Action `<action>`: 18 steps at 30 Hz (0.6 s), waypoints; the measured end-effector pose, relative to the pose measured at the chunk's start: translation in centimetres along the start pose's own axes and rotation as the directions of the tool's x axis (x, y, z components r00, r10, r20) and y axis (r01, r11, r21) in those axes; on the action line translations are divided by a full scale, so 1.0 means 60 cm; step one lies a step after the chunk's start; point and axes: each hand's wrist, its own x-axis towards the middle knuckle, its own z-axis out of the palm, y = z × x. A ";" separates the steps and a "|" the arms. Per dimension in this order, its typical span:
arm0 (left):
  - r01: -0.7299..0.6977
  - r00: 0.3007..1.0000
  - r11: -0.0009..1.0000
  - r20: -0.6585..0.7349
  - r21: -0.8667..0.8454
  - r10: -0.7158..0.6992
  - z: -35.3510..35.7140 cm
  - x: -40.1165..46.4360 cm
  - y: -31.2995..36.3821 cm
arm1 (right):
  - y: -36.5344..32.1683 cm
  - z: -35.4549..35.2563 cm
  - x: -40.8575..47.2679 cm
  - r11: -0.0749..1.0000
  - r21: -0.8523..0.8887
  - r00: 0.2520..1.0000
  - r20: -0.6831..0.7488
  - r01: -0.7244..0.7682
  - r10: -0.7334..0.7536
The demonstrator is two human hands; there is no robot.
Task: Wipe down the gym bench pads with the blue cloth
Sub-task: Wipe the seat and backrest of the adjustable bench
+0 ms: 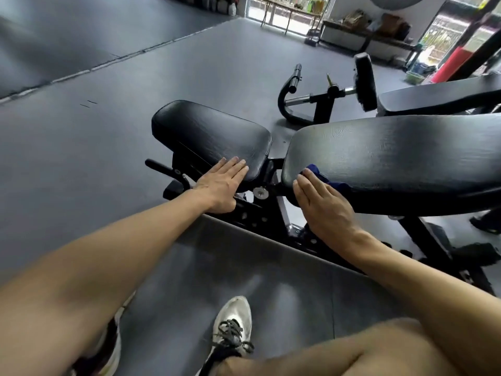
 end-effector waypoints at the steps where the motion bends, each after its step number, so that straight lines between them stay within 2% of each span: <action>1: 0.006 1.000 1.000 0.005 0.011 -0.006 0.000 0.003 0.001 | -0.004 0.006 0.009 1.000 -0.012 0.999 -0.021 0.029 -0.029; 5: 0.003 1.000 1.000 0.023 0.023 -0.003 -0.006 0.008 -0.007 | -0.044 0.042 0.055 0.990 -0.026 0.989 -0.026 0.142 -0.143; 8: -0.061 0.996 0.998 0.060 0.035 0.059 -0.023 -0.006 -0.026 | -0.078 0.065 0.090 0.996 -0.004 0.995 -0.024 0.094 -0.094; 11: -0.018 0.998 0.997 0.053 0.069 0.015 -0.038 -0.031 -0.050 | -0.106 0.062 0.127 0.982 0.145 0.989 -0.072 -0.119 0.130; 13: 0.059 0.998 0.994 0.014 0.097 -0.061 -0.040 -0.045 -0.077 | -0.128 0.060 0.152 0.916 0.312 0.954 -0.073 -0.254 0.290; 16: 0.090 0.996 0.988 -0.025 0.129 -0.087 -0.032 -0.055 -0.119 | -0.189 0.072 0.189 0.749 0.512 0.868 -0.013 -0.421 0.497; 18: 0.054 0.998 0.986 -0.039 0.159 -0.049 -0.029 -0.053 -0.137 | -0.250 0.081 0.213 0.585 0.626 0.770 0.037 -0.515 0.637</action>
